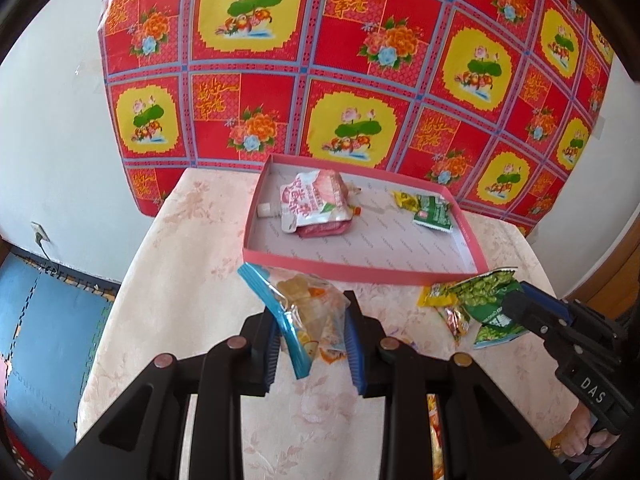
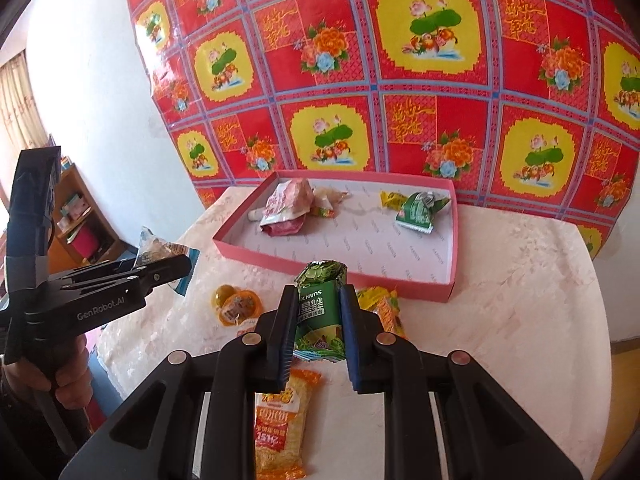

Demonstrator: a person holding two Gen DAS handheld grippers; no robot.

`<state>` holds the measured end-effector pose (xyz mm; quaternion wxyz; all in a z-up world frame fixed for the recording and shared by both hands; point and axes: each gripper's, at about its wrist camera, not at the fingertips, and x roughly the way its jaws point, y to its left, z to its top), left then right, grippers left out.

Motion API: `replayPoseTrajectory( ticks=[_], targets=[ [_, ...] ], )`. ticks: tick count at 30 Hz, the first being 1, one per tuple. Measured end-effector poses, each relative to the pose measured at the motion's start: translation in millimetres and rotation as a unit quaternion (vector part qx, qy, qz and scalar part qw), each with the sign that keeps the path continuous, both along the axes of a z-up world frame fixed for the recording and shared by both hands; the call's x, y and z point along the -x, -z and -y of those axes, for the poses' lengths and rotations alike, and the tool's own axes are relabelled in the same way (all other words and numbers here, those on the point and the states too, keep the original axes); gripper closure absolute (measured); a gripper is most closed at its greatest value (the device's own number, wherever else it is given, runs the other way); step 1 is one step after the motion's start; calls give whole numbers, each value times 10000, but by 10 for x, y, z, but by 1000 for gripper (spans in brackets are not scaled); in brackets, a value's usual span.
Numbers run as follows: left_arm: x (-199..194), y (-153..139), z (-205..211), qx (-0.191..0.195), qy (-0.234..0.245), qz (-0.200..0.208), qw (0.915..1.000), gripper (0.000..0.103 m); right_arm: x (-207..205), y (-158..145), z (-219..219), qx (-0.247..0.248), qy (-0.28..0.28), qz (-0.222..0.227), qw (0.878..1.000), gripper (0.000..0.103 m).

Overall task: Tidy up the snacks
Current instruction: 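Carry the clear bag over the pink box while the right gripper carries the green bag there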

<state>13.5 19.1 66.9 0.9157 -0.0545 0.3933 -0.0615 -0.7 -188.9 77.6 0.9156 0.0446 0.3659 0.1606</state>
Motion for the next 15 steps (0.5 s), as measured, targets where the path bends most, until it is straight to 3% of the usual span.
replayPoseTrajectory(
  ticks=[15],
  targets=[
    [-487,-111,101,-100,153,71,9998,74,-388,-131,150,113,213,114,9996,81]
  ],
)
